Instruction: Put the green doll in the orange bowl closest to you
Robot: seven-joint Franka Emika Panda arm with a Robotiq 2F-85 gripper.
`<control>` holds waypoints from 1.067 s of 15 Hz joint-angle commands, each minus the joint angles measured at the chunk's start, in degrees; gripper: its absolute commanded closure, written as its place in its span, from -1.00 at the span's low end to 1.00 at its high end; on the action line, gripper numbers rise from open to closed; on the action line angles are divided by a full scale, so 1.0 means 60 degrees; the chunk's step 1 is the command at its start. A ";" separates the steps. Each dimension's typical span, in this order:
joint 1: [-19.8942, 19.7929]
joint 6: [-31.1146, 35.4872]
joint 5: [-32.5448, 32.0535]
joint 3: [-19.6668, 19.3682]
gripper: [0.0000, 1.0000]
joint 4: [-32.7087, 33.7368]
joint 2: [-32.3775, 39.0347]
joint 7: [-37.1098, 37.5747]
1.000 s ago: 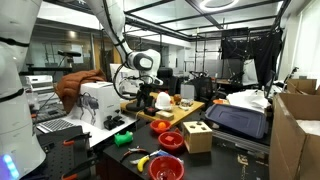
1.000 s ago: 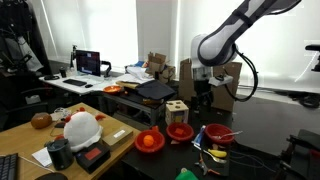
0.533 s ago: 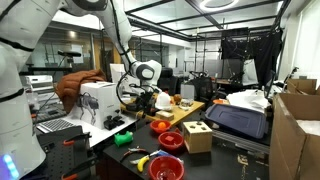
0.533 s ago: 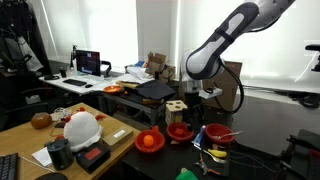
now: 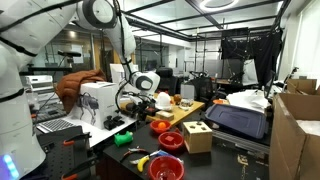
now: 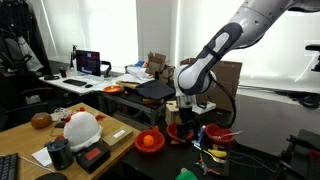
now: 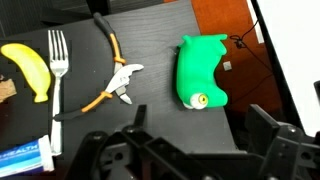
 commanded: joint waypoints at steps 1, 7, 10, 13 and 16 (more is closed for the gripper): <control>-0.0115 -0.0149 0.0400 0.0319 -1.00 0.0653 0.0748 -0.0581; -0.0326 -0.0215 0.0792 0.0706 -1.00 0.1278 0.1785 -0.1322; -0.0346 -0.0182 0.0785 0.0764 -1.00 0.1513 0.2236 -0.1551; -0.0315 -0.0129 0.0709 0.0738 -1.00 0.1718 0.2586 -0.1592; -0.0275 -0.0134 0.0647 0.0714 -1.00 0.1852 0.2800 -0.1550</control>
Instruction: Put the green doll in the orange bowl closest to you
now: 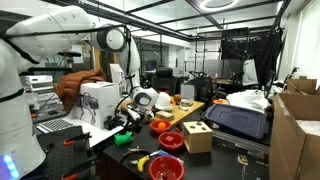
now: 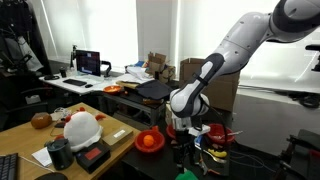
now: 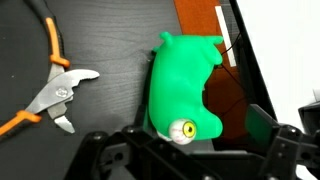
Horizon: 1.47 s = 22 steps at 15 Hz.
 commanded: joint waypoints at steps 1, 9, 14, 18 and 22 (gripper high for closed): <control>-0.0071 -0.0152 0.0011 0.0083 -1.00 0.0322 0.0301 -0.0185; 0.0121 -0.0220 -0.0212 0.0001 -1.00 0.0452 0.0645 -0.0085; 0.0153 -0.0192 -0.0367 -0.0049 -0.50 0.0442 0.0747 -0.0051; 0.0069 -0.0176 -0.0372 -0.0071 -0.02 0.0444 0.0748 -0.0036; 0.0003 -0.0187 -0.0362 -0.0113 0.58 0.0400 0.0645 -0.0031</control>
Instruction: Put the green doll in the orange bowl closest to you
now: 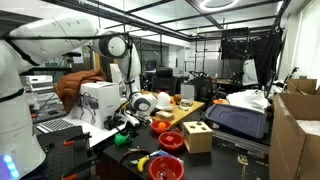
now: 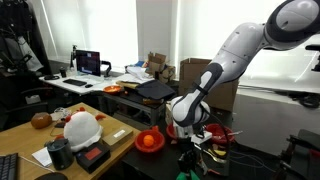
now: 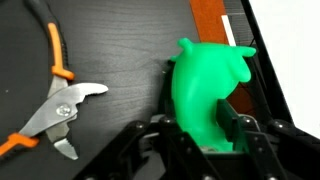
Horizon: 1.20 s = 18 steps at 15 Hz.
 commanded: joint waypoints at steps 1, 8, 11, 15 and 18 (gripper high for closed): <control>-0.0080 -0.0184 -0.0045 -0.0029 0.71 0.0037 -0.0147 -0.0019; -0.0194 0.0032 -0.0071 -0.0103 0.97 -0.1056 -0.1757 0.0070; -0.0271 0.0247 0.0050 -0.0068 0.94 -0.1781 -0.2906 0.0091; -0.0477 0.0561 0.0461 -0.0094 0.94 -0.3238 -0.4656 0.0164; -0.0673 0.1109 0.0857 -0.0238 0.94 -0.4564 -0.6025 0.0231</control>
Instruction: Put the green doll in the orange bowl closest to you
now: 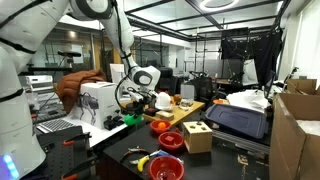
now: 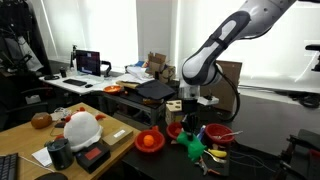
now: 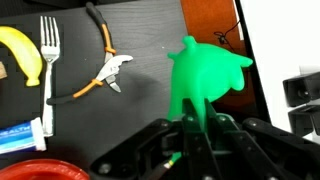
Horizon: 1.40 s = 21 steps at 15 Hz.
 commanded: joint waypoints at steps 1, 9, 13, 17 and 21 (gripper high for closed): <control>-0.0269 0.0853 0.0633 -0.0176 0.94 -0.2194 -0.2097 0.0182; -0.0512 0.2839 0.0495 -0.1776 0.94 -0.5359 -0.5075 0.1554; -0.0651 0.3905 -0.0999 -0.2887 0.94 -0.6233 -0.5551 0.3260; -0.0746 0.5031 -0.3778 -0.4152 0.94 -0.6228 -0.4996 0.6086; -0.0339 0.5016 -0.6025 -0.5243 0.94 -0.5327 -0.4378 0.8318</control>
